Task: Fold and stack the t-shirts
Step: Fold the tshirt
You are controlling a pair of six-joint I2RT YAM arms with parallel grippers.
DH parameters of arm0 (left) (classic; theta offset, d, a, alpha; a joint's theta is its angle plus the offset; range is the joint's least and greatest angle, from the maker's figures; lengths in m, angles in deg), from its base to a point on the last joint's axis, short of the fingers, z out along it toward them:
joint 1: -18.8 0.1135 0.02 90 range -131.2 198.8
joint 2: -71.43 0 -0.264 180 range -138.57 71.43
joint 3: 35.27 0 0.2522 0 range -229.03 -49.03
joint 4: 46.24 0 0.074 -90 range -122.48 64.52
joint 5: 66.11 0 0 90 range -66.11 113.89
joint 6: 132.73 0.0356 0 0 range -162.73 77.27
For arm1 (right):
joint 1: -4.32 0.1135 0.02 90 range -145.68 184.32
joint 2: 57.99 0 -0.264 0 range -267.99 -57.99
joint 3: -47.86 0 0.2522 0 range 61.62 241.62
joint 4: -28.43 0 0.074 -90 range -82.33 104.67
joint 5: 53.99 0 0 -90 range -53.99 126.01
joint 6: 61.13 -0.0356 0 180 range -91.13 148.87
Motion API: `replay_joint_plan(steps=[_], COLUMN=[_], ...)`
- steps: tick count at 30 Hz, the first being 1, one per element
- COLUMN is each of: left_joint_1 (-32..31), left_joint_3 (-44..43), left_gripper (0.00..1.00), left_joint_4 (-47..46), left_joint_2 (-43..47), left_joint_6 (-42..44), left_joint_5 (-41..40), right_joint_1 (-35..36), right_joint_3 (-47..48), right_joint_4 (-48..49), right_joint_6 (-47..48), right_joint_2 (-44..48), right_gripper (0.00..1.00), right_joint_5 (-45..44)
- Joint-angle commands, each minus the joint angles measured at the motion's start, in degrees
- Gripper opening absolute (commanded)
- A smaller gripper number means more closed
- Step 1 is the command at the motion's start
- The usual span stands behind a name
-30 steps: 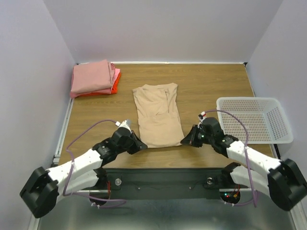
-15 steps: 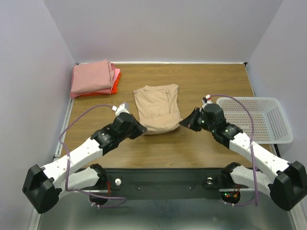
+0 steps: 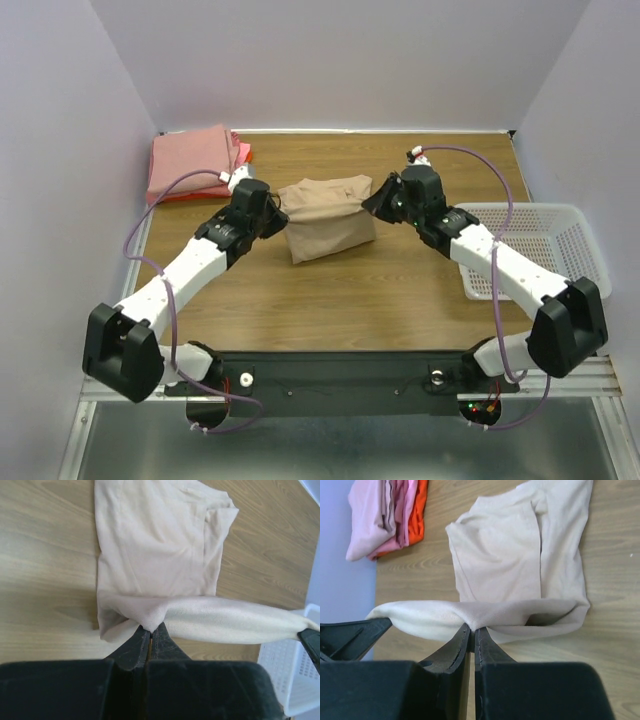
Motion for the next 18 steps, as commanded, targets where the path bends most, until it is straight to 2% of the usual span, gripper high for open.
replay_joint_plan(steps=[1, 6, 13, 18], left_joint_1=[2.8, 6.0, 10.6, 11.9], left_joint_3=[-7.2, -13.4, -18.4, -25.1], left_gripper=[0.0, 0.0, 0.0, 0.0], left_joint_4=[-3.7, -1.7, -3.2, -4.2], left_joint_2=[-4.0, -13.0, -21.8, -30.2], left_joint_6=[6.0, 7.6, 8.6, 9.9], left_joint_5=[0.5, 3.0, 6.2, 6.2], right_joint_1=[-2.7, -5.3, -8.5, -9.6], right_joint_3=[7.3, 12.2, 21.2, 26.2], right_joint_4=[2.1, 2.6, 2.8, 3.1], right_joint_6=[2.9, 3.9, 5.2, 5.5], right_joint_2=[-4.1, -10.6, -22.3, -30.2], right_gripper=[0.0, 0.0, 0.0, 0.0], right_joint_5=[-4.4, -2.3, 5.3, 3.6])
